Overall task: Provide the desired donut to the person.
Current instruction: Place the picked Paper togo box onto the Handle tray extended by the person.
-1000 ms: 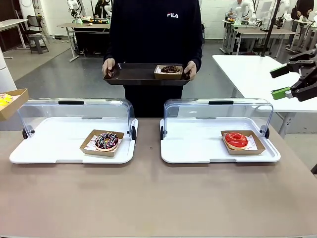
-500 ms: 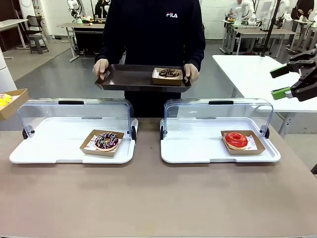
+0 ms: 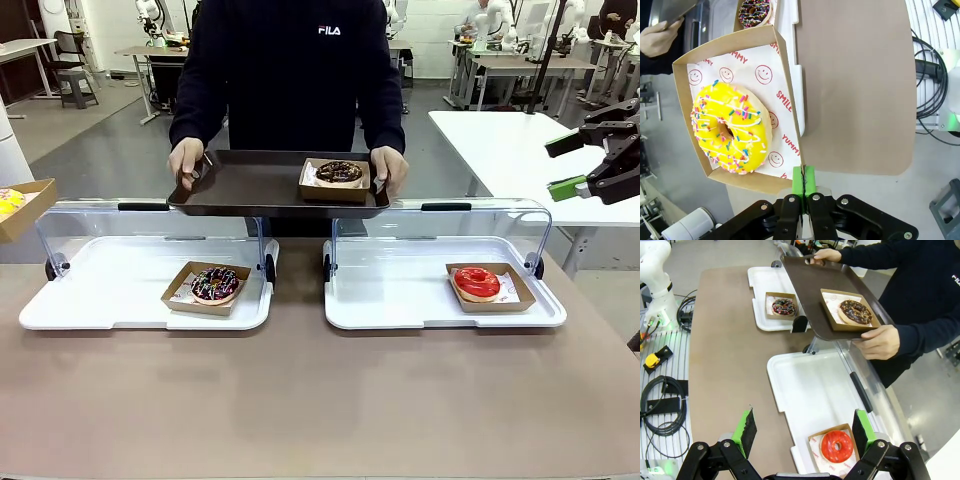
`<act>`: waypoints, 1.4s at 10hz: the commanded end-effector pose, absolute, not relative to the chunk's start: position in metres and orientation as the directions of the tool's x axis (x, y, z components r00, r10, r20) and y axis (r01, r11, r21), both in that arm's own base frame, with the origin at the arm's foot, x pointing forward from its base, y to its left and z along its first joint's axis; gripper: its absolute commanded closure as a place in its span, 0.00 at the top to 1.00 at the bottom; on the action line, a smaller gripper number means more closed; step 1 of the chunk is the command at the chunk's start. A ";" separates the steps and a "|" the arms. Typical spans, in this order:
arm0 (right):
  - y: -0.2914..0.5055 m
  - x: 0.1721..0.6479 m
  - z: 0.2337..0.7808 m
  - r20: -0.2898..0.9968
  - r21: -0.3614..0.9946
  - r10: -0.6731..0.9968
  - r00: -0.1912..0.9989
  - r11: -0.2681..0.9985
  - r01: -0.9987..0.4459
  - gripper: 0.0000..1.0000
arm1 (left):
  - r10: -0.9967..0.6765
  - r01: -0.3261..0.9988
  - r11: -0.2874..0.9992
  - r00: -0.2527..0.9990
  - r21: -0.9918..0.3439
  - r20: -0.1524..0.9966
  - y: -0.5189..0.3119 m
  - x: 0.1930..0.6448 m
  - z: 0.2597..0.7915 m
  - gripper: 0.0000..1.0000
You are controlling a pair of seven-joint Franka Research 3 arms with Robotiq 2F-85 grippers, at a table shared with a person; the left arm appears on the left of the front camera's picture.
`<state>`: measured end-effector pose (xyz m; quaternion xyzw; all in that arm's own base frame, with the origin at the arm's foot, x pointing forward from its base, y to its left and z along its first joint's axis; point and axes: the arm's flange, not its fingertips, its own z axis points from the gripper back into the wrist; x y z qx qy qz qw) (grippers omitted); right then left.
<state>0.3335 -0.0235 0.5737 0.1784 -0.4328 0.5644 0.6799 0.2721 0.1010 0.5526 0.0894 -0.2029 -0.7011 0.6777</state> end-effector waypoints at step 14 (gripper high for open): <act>-0.024 0.333 0.569 0.791 -0.256 0.611 -0.030 0.285 -0.924 1.00 | -0.982 0.954 0.073 0.018 0.291 0.188 -0.051 0.338 0.629 0.01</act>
